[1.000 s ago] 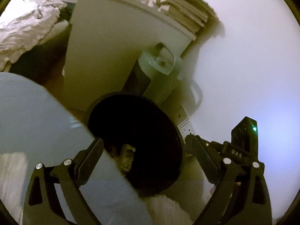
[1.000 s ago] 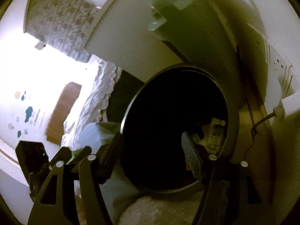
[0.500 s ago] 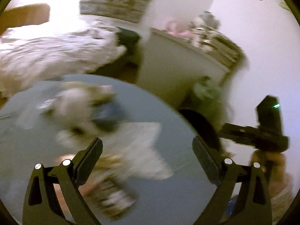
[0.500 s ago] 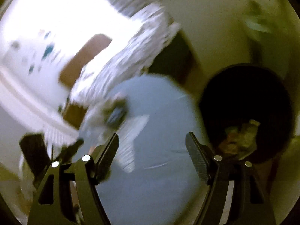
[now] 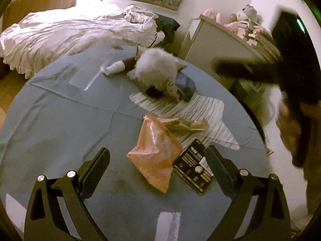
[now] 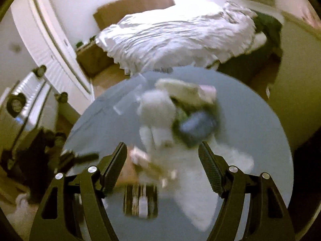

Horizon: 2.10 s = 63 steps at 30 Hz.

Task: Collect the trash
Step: 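Grasp the orange plastic bag with the left tool while the right grasps the white fluffy item, then carry both items over the black bin and open both tools to drop them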

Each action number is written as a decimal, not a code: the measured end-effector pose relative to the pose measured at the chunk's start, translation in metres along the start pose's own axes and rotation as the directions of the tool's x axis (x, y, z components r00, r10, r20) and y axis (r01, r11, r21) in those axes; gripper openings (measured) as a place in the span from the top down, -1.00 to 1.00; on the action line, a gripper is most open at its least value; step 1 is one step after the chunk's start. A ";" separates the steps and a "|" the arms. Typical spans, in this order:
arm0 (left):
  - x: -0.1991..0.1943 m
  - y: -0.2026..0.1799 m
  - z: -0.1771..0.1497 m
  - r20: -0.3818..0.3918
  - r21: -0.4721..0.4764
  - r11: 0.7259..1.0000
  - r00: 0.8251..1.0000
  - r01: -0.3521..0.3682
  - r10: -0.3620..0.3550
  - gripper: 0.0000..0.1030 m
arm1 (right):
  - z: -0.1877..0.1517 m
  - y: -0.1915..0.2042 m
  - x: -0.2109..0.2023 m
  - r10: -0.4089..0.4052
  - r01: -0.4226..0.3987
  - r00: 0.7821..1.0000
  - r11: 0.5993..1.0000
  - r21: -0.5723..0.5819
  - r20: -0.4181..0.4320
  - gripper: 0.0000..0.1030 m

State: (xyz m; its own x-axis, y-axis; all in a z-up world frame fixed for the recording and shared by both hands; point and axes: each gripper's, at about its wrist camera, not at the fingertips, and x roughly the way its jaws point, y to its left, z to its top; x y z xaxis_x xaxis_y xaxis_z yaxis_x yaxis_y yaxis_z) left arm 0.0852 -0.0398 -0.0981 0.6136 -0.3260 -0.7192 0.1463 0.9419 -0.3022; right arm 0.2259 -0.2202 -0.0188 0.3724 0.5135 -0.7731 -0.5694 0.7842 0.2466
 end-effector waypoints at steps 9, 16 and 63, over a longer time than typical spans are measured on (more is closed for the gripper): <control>0.014 0.004 0.003 -0.045 0.016 0.999 0.998 -0.032 0.033 -0.33 | 0.048 0.018 0.105 -0.081 0.079 0.994 0.996 -0.031 -0.078 -0.40; 0.011 0.014 0.003 -0.040 -0.007 0.999 0.998 -0.038 0.038 0.21 | 0.034 0.022 0.106 -0.066 0.062 0.995 0.997 -0.054 -0.072 0.21; 0.155 -0.296 0.099 -0.132 0.249 0.837 0.873 0.488 -0.470 0.35 | -0.238 -0.305 -0.171 -0.287 -0.138 0.877 0.618 0.774 0.385 0.20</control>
State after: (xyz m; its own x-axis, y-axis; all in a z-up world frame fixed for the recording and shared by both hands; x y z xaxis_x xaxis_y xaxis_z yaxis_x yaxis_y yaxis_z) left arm 0.2140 -0.3613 -0.0584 0.3645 -0.7376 -0.5684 0.6152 0.6490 -0.4477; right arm 0.1608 -0.6300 -0.1010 0.7726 0.3590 -0.5236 0.1646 0.6832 0.7114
